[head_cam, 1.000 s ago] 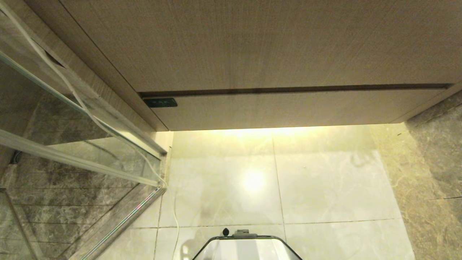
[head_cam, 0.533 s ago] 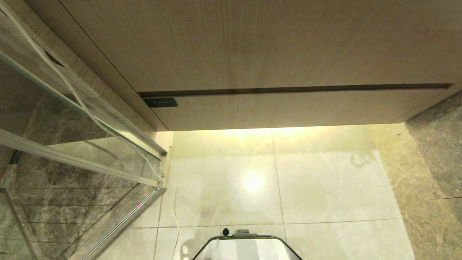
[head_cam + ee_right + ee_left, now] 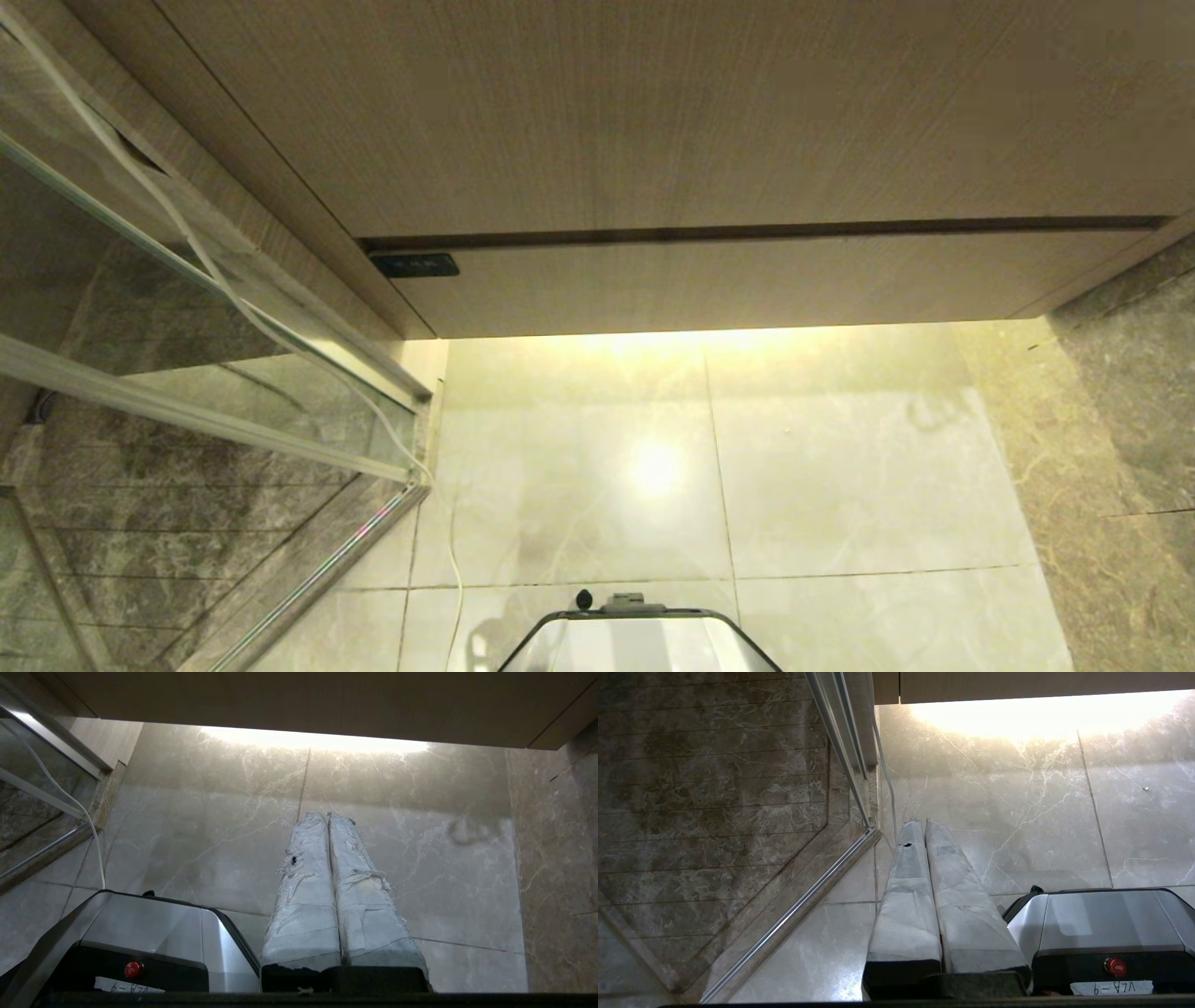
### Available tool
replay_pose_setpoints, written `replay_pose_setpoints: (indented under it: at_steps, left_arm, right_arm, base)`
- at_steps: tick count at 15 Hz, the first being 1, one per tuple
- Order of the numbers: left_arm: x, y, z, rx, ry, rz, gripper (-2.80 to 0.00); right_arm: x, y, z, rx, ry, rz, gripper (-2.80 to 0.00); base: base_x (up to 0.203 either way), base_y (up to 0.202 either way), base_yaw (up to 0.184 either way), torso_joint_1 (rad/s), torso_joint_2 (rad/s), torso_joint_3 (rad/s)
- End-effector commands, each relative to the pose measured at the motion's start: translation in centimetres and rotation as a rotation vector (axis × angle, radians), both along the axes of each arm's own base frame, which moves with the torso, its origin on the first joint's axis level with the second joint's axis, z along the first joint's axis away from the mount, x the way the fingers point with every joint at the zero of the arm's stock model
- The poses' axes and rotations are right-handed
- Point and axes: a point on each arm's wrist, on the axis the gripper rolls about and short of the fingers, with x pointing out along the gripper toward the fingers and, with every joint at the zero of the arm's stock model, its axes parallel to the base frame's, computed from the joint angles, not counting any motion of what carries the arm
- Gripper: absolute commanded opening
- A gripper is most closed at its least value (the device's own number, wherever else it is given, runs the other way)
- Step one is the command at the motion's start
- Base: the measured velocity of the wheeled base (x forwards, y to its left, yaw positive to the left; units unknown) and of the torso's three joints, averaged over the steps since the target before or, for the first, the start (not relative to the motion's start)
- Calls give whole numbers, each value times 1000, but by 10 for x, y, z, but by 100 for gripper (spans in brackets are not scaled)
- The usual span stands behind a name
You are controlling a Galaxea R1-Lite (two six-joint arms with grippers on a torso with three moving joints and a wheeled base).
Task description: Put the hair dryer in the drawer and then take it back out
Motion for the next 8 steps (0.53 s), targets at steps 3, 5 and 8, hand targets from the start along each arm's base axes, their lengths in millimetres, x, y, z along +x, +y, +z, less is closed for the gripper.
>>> replay_pose_setpoints:
  at_steps: [3,5,8]
  left_arm:
    - [0,0,0,0,1,0,-280]
    - [0,0,0,0,0,0,-280]
    - [0,0,0,0,0,-1,-280]
  right_arm:
    - [1,0,-12,0,2,1,-280]
    - [1,0,-12,7,5,0,-280]
    - [1,0,-12,7,5,2,-280]
  base:
    - [0,0,0,0,0,0]
    - [0,0,0,0,0,0]
    - [0,0,0,0,0,0]
